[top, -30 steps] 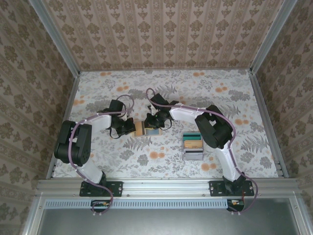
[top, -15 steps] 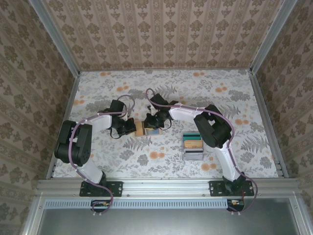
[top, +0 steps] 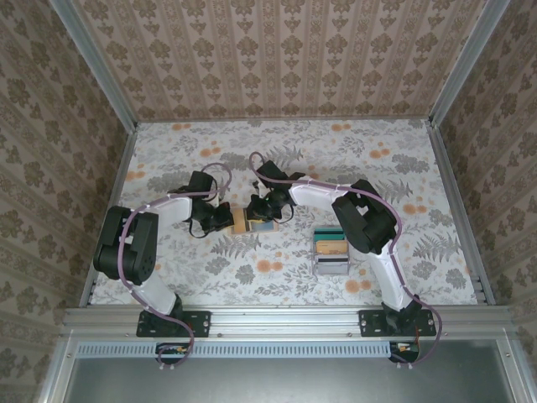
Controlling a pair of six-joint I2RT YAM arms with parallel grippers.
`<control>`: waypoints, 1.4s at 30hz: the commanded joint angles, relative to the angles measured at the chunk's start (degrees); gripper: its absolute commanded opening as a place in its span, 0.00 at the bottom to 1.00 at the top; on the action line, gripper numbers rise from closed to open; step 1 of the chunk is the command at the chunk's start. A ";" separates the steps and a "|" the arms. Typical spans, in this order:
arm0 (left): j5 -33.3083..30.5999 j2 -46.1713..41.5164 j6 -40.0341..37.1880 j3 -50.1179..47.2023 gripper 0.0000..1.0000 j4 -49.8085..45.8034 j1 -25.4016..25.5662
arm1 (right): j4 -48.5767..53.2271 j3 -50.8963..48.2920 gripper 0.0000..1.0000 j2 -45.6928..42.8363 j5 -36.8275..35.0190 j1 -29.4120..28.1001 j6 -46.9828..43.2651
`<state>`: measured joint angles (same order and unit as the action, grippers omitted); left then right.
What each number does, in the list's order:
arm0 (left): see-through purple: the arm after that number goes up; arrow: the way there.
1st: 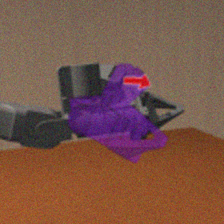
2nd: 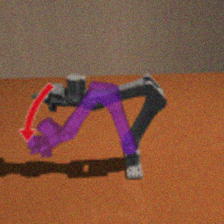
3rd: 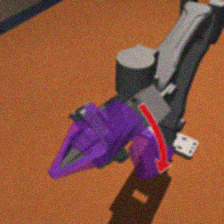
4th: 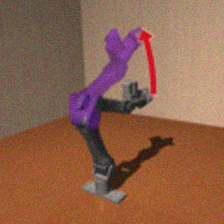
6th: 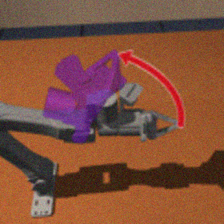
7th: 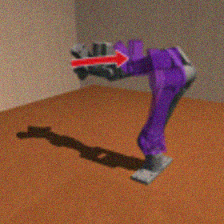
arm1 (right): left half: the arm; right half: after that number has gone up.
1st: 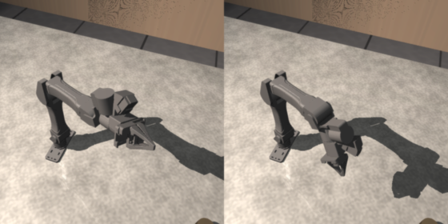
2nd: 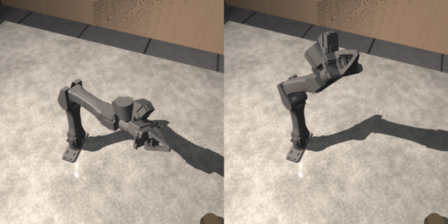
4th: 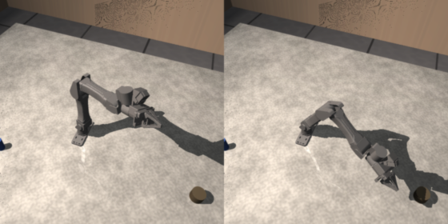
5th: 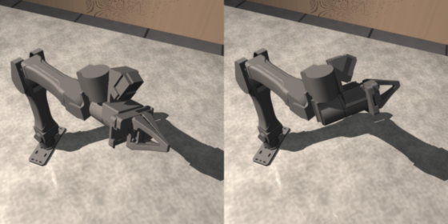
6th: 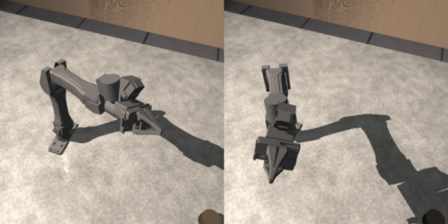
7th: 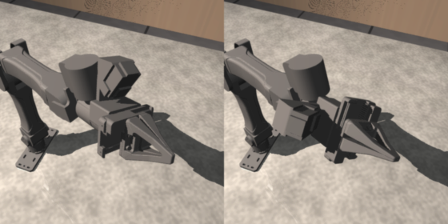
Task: Take the credit cards out of the card holder
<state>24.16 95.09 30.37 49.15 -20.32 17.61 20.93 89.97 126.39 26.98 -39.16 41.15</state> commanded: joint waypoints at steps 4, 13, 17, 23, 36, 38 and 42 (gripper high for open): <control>-0.53 1.60 -0.53 0.28 0.00 -1.12 0.50 | 1.66 0.72 0.18 0.55 1.05 0.18 0.47; -0.01 2.11 -0.49 0.67 0.00 -0.94 0.63 | 2.06 2.66 0.18 2.81 3.61 -0.74 0.61; 0.17 2.28 -0.44 0.94 0.00 -1.00 0.91 | 2.31 2.69 0.18 3.06 3.68 -0.83 0.61; -0.26 2.43 -0.58 1.21 0.00 -1.47 0.93 | 2.01 2.23 0.00 2.45 3.60 -0.74 0.61; -0.97 2.90 -0.84 1.53 0.00 -2.27 0.81 | 1.49 -0.50 0.08 -1.35 0.85 1.30 0.29; -0.89 2.91 -0.84 1.53 0.00 -2.23 0.85 | 1.17 -0.37 0.11 -1.02 1.32 1.15 0.51; -0.87 2.96 -0.82 1.51 0.00 -2.18 0.84 | 1.48 -0.02 0.12 -0.61 1.20 0.84 0.60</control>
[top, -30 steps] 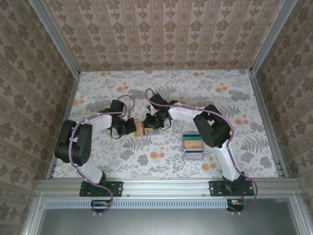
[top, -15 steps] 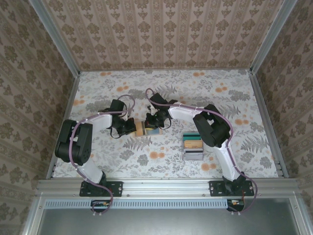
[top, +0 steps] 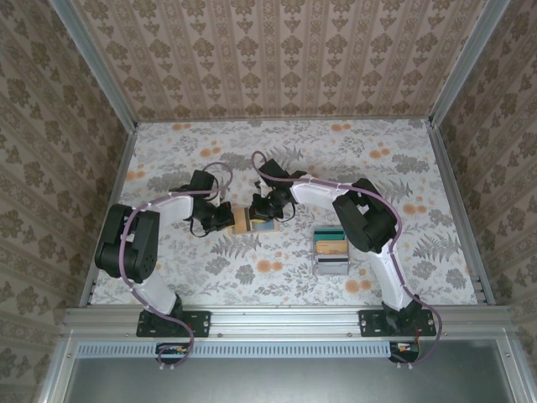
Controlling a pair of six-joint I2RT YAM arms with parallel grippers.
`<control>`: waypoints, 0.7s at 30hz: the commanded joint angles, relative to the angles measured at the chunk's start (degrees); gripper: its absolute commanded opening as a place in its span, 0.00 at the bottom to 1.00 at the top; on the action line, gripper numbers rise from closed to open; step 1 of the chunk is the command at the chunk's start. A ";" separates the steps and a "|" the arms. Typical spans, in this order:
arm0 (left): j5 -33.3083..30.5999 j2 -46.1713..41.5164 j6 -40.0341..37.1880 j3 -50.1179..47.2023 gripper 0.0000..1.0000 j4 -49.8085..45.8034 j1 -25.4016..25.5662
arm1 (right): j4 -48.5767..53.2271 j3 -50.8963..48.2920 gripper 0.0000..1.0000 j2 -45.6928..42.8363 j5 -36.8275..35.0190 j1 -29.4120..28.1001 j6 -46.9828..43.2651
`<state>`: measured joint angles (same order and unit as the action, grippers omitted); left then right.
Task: Take the credit cards out of the card holder
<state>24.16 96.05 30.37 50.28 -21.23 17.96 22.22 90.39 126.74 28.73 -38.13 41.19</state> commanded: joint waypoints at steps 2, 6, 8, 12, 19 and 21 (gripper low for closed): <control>-0.96 1.97 -0.84 0.34 0.00 -1.40 0.50 | 0.60 -0.86 0.14 -1.54 -1.81 -0.11 0.64; -1.05 2.08 -0.92 0.33 0.00 -1.42 0.50 | 0.76 -1.41 0.16 -2.91 -2.84 0.07 0.38; -0.92 2.29 -0.93 0.35 0.00 -1.27 0.50 | 0.52 -1.49 0.16 -2.78 -2.51 0.32 0.60; -0.85 2.39 -0.88 0.45 0.00 -1.15 0.52 | -0.61 -1.32 0.17 -1.32 -0.37 0.34 1.48; -0.70 2.52 -0.93 0.46 0.00 -1.05 0.51 | -0.54 -0.43 0.18 0.94 1.57 -0.19 1.78; -0.54 2.74 -0.93 0.60 0.00 -0.94 0.45 | -0.25 -0.23 0.19 1.36 1.86 -0.23 1.70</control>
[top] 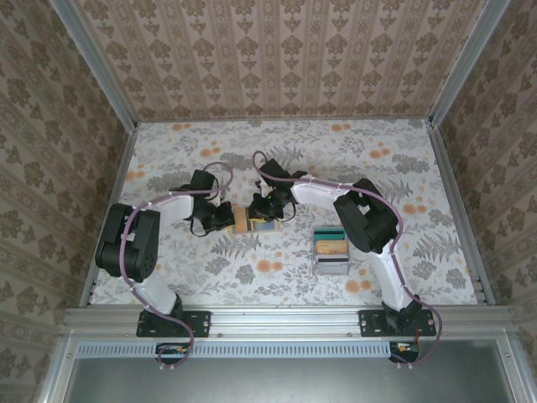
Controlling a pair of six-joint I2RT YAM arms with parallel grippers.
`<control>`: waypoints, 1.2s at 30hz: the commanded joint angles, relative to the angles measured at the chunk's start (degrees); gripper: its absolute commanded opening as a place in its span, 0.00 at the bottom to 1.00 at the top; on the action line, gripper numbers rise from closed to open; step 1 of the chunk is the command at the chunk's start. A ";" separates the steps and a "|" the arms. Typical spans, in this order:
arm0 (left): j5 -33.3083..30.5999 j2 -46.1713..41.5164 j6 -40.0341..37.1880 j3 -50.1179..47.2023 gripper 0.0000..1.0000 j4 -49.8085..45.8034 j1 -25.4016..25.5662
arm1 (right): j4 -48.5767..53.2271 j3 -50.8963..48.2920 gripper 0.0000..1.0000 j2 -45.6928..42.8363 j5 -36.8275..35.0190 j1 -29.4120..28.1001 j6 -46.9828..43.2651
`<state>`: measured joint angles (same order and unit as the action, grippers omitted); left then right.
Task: Take the credit cards out of the card holder
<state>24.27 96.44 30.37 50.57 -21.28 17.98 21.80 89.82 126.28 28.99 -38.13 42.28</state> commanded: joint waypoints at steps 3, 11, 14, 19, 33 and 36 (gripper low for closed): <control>-0.71 2.46 -0.93 0.48 0.00 -1.03 0.44 | 0.49 -0.29 0.19 0.96 0.19 -0.36 0.28; -0.96 2.68 -1.01 0.47 0.00 -1.29 0.39 | 1.48 -0.54 0.19 -2.73 -1.89 0.61 -1.24; -0.98 2.60 -1.00 0.50 0.00 -1.22 0.39 | 1.24 -1.03 0.19 -3.73 -2.43 1.17 -1.24; -1.06 2.53 -1.08 0.41 0.00 -1.20 0.39 | 1.24 -1.65 0.19 -3.53 -2.54 1.39 -1.24; -0.72 2.81 -1.09 0.58 0.00 -1.19 0.39 | 0.06 0.33 0.20 0.39 0.67 0.08 -0.12; -0.72 2.79 -1.07 0.58 0.00 -1.22 0.39 | 0.17 0.60 0.20 0.96 0.97 0.00 -0.12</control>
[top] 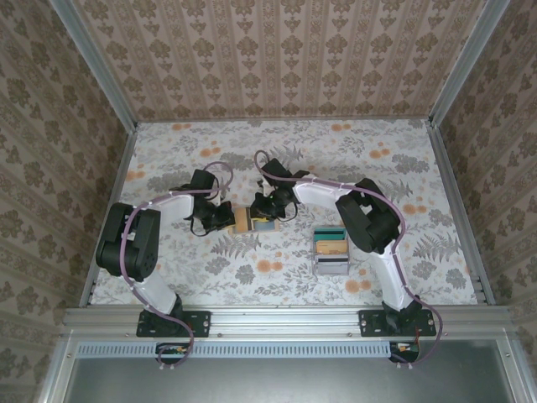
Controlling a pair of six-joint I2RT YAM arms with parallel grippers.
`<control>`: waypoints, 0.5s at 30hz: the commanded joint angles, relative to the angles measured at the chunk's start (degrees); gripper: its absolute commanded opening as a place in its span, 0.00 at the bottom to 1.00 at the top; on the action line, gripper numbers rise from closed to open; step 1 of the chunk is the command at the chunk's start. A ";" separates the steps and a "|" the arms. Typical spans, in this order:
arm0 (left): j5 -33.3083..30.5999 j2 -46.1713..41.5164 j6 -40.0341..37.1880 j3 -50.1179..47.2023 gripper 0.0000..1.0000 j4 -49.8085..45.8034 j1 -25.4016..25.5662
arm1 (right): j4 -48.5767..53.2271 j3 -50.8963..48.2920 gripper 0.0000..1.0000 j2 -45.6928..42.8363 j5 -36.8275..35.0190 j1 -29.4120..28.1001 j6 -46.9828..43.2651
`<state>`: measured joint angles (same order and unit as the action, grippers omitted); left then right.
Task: Take the credit cards out of the card holder
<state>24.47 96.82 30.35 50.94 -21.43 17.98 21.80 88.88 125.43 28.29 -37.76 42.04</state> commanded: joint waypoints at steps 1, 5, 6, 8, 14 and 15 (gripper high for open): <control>-0.84 2.41 -1.08 0.21 0.00 -1.01 0.39 | 0.12 1.57 0.20 2.00 1.77 -0.39 0.14; -0.77 2.42 -1.08 0.18 0.00 -0.97 0.38 | -0.17 2.07 0.20 2.53 2.43 -0.55 0.32; -0.74 2.42 -1.12 0.15 0.00 -0.96 0.35 | -0.40 2.26 0.20 2.79 2.70 -0.56 0.48; -0.65 2.47 -1.06 0.29 0.00 -0.91 0.39 | -0.42 2.53 0.20 3.11 2.99 -0.56 0.58; -0.65 2.54 -1.06 0.39 0.00 -1.11 0.31 | -0.94 2.83 0.12 3.48 3.73 -0.63 0.94; -0.83 2.50 -1.01 0.48 0.00 -1.28 0.39 | -0.84 2.69 0.08 3.21 3.62 -0.63 0.86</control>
<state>24.60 96.82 30.35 50.98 -21.50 17.96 21.43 90.32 127.35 30.46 -37.78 42.26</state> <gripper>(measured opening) 0.047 0.102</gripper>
